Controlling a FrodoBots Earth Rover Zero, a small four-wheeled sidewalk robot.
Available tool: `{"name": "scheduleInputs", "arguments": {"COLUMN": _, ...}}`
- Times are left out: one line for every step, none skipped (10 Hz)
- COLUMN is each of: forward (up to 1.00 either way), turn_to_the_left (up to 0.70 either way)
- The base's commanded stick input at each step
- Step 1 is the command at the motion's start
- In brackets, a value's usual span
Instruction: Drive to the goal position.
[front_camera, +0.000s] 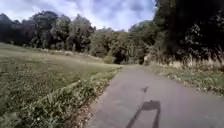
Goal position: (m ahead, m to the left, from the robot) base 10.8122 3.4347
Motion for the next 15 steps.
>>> {"name": "scheduleInputs", "arguments": {"forward": 0.7, "turn_to_the_left": -0.26}}
{"name": "scheduleInputs", "arguments": {"forward": 0.7, "turn_to_the_left": -0.25}}
{"name": "scheduleInputs", "arguments": {"forward": 0.7, "turn_to_the_left": -0.23}}
{"name": "scheduleInputs", "arguments": {"forward": 0.7, "turn_to_the_left": -0.24}}
{"name": "scheduleInputs", "arguments": {"forward": 0.7, "turn_to_the_left": -0.24}}
{"name": "scheduleInputs", "arguments": {"forward": 0.7, "turn_to_the_left": -0.26}}
{"name": "scheduleInputs", "arguments": {"forward": 0.7, "turn_to_the_left": -0.26}}
{"name": "scheduleInputs", "arguments": {"forward": 0.7, "turn_to_the_left": -0.24}}
{"name": "scheduleInputs", "arguments": {"forward": 0.7, "turn_to_the_left": -0.13}}
{"name": "scheduleInputs", "arguments": {"forward": 0.7, "turn_to_the_left": -0.02}}
{"name": "scheduleInputs", "arguments": {"forward": 0.7, "turn_to_the_left": 0.0}}
{"name": "scheduleInputs", "arguments": {"forward": 0.7, "turn_to_the_left": 0.0}}
{"name": "scheduleInputs", "arguments": {"forward": 0.7, "turn_to_the_left": 0.0}}
{"name": "scheduleInputs", "arguments": {"forward": 0.7, "turn_to_the_left": 0.0}}
{"name": "scheduleInputs", "arguments": {"forward": 0.7, "turn_to_the_left": 0.0}}
